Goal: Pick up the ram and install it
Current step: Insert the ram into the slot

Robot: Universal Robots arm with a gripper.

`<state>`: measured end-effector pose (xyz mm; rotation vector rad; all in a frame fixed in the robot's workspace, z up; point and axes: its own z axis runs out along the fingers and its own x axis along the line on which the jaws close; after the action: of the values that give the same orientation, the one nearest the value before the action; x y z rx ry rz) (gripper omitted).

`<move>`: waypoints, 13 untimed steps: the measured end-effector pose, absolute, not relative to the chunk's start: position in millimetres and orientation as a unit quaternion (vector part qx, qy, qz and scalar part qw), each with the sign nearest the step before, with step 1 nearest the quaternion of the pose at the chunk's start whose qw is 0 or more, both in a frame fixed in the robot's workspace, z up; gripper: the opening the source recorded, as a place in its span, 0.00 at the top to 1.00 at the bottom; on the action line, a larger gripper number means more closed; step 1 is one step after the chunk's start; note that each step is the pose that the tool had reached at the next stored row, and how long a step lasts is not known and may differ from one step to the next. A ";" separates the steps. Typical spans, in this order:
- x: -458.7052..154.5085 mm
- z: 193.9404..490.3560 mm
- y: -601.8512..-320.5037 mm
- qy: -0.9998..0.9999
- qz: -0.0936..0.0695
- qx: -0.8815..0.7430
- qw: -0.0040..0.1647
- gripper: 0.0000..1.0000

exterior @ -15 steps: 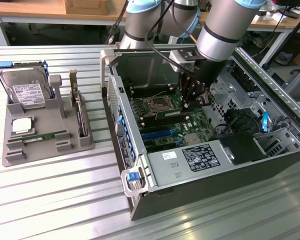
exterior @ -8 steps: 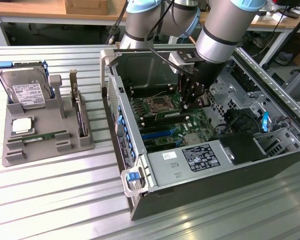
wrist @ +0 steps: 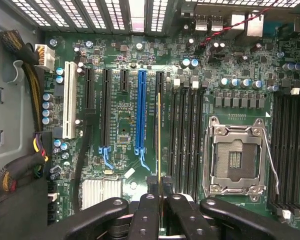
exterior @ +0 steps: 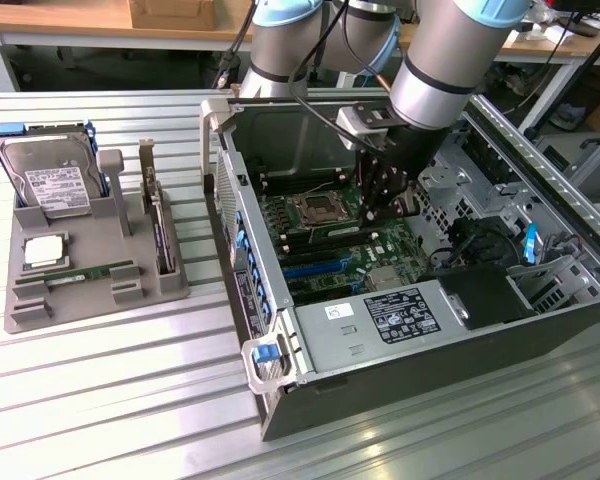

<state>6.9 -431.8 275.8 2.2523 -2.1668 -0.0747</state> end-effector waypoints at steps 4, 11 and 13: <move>6.9 273.5 -431.8 -0.693 -0.024 0.720 0.008 0.88; 6.9 269.2 -431.8 -0.693 -0.024 0.720 0.008 0.88; 6.9 268.0 -431.8 -0.693 -0.024 0.720 0.008 0.88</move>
<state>6.9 -431.8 268.0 2.2522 -2.1668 -0.0747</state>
